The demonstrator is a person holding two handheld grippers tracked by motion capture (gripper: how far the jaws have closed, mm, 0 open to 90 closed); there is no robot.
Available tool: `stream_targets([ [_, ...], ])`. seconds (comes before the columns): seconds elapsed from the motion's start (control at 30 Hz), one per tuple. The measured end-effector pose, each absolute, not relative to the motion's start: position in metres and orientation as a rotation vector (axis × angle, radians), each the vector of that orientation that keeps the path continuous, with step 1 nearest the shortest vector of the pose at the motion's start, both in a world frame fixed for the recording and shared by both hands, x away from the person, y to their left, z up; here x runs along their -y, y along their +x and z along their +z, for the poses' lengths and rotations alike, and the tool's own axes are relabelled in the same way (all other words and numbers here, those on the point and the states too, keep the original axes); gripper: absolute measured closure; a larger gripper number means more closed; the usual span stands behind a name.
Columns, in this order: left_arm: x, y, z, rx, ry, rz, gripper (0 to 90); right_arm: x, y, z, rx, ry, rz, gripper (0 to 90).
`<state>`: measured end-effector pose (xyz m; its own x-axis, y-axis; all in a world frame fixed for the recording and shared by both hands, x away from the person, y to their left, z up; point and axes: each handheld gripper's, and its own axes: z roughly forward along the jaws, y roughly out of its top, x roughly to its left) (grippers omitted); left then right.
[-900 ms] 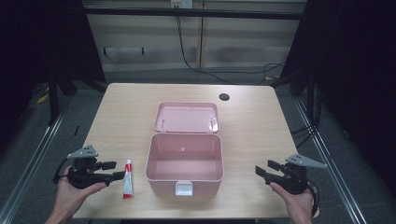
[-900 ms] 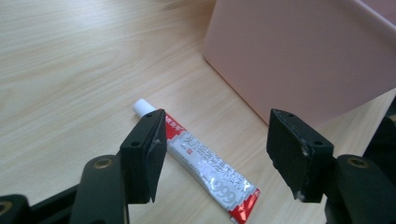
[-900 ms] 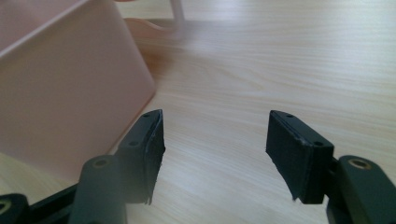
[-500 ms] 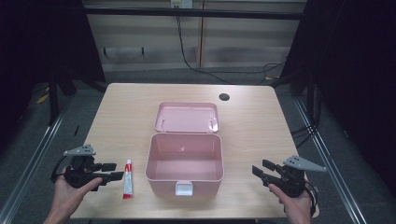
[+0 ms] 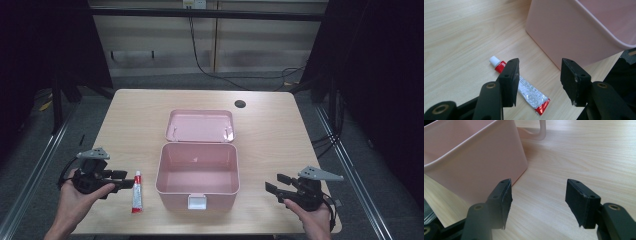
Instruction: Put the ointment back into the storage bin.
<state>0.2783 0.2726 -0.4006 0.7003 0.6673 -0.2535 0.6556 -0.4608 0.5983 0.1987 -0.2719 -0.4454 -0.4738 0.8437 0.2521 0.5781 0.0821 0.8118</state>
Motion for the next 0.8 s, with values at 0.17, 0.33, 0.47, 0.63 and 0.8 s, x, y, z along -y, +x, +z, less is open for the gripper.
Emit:
stream_targets([
  [0.17,-0.268,0.287,-0.402,-1.041,2.276,0.029,53.5,0.27,0.199,-0.446,-2.098,1.419,1.341,37.4],
  [0.33,-0.265,0.294,-0.404,-1.078,2.34,0.01,54.7,0.27,0.2,-0.447,-2.116,1.422,1.338,37.0],
  [0.47,-0.257,0.302,-0.41,-1.159,2.378,-0.003,53.8,0.269,0.2,-0.447,-2.124,1.423,1.331,36.5],
  [0.63,-0.251,0.309,-0.414,-1.205,2.413,-0.03,51.9,0.269,0.2,-0.448,-2.132,1.423,1.334,36.2],
  [0.8,-0.249,0.312,-0.418,-1.213,2.446,-0.055,50.1,0.268,0.2,-0.448,-2.138,1.424,1.328,35.8],
])
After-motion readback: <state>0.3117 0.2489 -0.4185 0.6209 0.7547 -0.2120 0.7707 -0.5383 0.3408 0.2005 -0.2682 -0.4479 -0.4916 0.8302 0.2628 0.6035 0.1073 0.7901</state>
